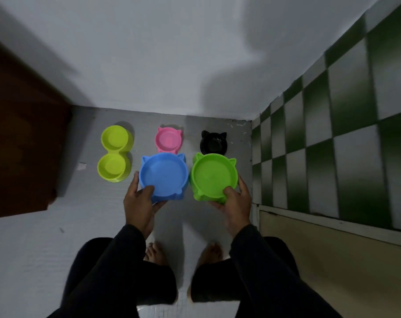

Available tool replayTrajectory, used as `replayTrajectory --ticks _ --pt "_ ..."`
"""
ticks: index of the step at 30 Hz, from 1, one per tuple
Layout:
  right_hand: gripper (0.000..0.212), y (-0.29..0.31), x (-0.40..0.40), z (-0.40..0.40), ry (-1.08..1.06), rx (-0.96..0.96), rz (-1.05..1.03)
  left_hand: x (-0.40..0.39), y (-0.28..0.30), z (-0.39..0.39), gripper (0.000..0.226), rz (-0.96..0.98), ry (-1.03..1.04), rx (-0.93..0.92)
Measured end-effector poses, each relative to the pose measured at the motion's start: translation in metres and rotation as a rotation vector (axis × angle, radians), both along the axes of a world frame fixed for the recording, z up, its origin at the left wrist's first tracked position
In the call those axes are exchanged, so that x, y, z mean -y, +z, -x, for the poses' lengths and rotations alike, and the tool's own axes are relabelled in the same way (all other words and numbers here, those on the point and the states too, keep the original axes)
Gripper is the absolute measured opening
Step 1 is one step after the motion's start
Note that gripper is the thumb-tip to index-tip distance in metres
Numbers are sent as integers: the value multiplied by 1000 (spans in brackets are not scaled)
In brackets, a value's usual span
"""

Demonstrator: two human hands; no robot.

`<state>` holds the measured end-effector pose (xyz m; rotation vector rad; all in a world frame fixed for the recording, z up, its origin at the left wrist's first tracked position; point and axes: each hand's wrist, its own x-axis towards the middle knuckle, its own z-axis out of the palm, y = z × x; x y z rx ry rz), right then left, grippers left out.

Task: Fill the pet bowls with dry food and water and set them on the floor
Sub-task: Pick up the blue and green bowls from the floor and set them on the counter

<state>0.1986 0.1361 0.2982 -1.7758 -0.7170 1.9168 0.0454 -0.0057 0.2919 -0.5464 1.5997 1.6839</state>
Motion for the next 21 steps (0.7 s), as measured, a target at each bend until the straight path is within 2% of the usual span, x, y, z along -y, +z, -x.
replayTrajectory --ticks 7,12,21 --pt "64 170 15 -7 45 -25 -25 14 167 -5 64 -19 -34 -55" --pt "65 269 25 -7 35 -48 -37 24 270 -6 59 -62 -38 -85" --pt "58 401 20 -14 93 -105 -157 35 385 -7 54 -179 -74 -132"
